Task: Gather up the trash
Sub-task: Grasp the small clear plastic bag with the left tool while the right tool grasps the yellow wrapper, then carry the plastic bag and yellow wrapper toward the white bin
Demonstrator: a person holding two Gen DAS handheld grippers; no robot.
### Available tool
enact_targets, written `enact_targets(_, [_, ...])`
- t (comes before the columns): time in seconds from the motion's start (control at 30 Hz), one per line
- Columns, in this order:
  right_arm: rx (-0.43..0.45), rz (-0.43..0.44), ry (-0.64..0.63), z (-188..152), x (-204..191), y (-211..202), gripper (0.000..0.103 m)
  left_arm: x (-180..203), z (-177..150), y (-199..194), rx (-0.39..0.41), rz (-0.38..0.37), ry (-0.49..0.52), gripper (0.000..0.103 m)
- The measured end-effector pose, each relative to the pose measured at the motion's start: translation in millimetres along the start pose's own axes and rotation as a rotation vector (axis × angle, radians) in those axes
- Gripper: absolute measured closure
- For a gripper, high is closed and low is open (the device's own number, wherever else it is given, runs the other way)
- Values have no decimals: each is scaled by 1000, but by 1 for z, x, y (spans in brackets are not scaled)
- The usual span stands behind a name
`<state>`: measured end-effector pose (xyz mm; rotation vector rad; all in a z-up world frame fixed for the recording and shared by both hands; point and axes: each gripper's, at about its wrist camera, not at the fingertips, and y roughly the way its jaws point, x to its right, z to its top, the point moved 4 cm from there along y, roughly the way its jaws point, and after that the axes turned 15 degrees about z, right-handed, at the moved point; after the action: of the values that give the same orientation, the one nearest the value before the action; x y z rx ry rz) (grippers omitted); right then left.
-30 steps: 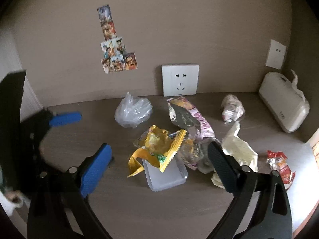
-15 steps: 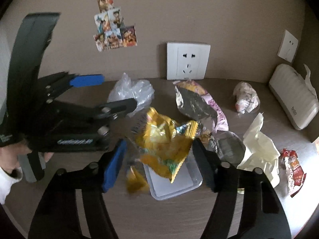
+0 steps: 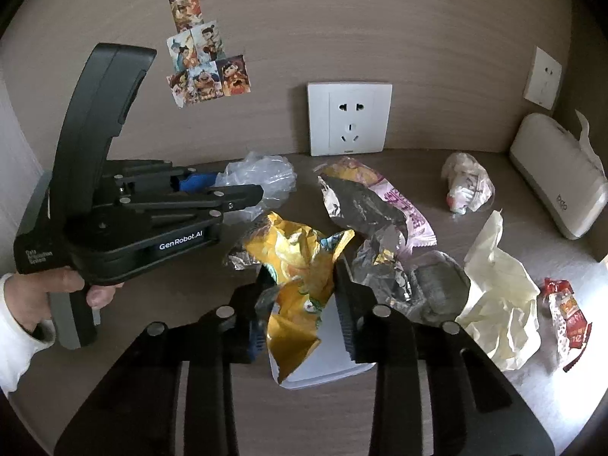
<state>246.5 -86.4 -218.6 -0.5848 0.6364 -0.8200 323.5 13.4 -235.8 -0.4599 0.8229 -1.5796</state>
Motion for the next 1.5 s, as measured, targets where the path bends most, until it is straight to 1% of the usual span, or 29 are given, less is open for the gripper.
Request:
enact_targets(0.13, [21, 14, 2, 4, -3, -5, 78, -3, -1, -8, 3, 6, -6, 87])
enact_targets(0.23, [44, 26, 0, 9, -6, -12, 79, -4, 0, -18, 13, 18, -12, 87])
enact_targets(0.37, [71, 33, -12, 15, -12, -24, 79, -8, 3, -42, 37, 39, -22, 87])
enact_targets(0.57, [128, 44, -28, 20, -18, -56, 79, -6, 11, -80, 73, 81, -21, 87])
enact_targets(0.73, [171, 37, -26, 15, -15, -88, 79, 10, 15, -110, 99, 106, -10, 87])
enact_targets(0.83, [194, 21, -14, 4, -9, -112, 79, 28, 16, -127, 112, 97, 6, 87])
enact_targets(1.0, [227, -35, 27, -24, 12, -160, 79, 85, 16, -153, 137, 36, 69, 87])
enact_targets(1.17, [254, -109, 109, -64, 42, -215, 79, 159, 14, -174, 160, -56, 144, 87])
enact_targets(1.27, [261, -171, 172, -99, 63, -250, 79, 207, 10, -185, 171, -116, 194, 87])
enact_targets(1.33, [262, -203, 205, -118, 74, -266, 79, 234, 6, -191, 172, -153, 224, 87])
enact_targets(1.5, [263, -272, 306, -171, 102, -304, 79, 310, -14, -198, 150, -242, 311, 87])
